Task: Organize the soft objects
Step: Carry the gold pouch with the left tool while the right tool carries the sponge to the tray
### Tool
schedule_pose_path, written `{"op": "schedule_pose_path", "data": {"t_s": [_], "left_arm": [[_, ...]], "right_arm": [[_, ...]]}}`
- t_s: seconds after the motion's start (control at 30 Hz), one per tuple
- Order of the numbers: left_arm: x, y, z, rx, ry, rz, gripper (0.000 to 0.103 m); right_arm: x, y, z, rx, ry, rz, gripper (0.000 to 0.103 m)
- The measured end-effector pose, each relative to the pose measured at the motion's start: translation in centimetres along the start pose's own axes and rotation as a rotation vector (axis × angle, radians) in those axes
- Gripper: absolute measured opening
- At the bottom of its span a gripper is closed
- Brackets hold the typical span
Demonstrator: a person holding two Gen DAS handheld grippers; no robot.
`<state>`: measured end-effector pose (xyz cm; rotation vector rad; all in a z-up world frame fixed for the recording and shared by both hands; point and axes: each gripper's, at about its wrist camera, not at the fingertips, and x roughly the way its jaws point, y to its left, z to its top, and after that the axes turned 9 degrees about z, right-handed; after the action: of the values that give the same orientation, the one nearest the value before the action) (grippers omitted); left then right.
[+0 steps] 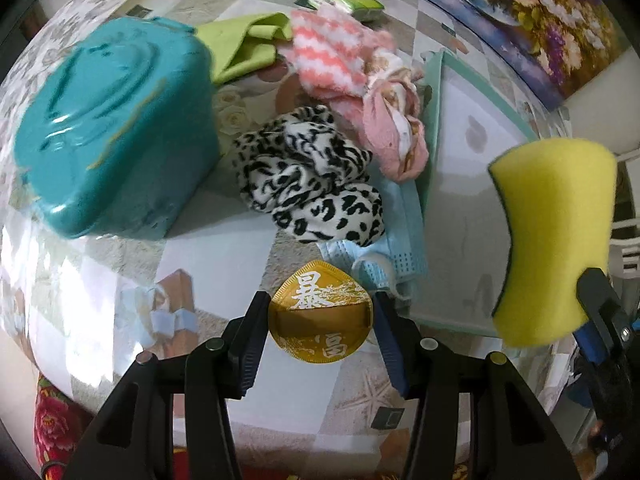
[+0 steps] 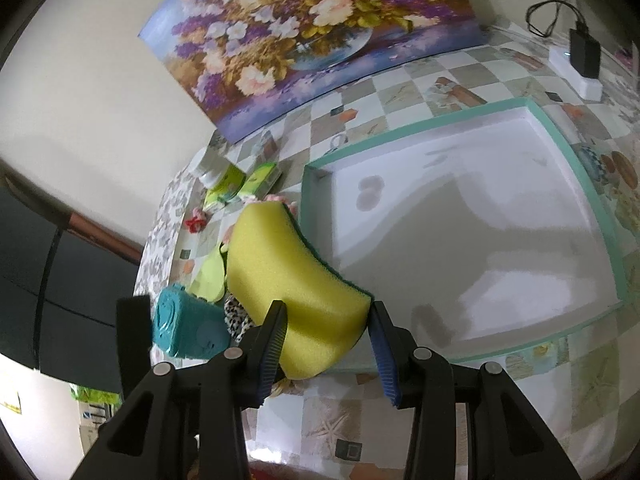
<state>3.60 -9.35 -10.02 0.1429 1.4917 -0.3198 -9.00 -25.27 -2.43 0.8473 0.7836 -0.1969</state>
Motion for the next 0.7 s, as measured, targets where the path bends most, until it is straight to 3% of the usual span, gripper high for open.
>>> {"op": "schedule_pose_path", "data": {"t_s": [0.27, 0.43, 0.6, 0.7], "left_arm": [[-3.0, 1.4, -0.2, -0.020, -0.097, 0.051, 0.053], [-5.9, 1.4, -0.1, -0.018, -0.214, 0.082, 0.053], [-7.8, -2.0, -0.3, 0.102, -0.322, 0.059, 0.053], [-7.4, -4.7, -0.5, 0.172, -0.333, 0.052, 0.053]], "right_arm": [[-0.8, -1.8, 0.7, 0.041, -0.038, -0.060, 0.044], [-1.4, -3.3, 1.3, 0.083, -0.061, -0.087, 0.044], [-2.4, -6.9, 2.0, 0.213, -0.094, -0.116, 0.044], [-2.9, -9.5, 2.0, 0.296, -0.111, -0.148, 0.044]]}}
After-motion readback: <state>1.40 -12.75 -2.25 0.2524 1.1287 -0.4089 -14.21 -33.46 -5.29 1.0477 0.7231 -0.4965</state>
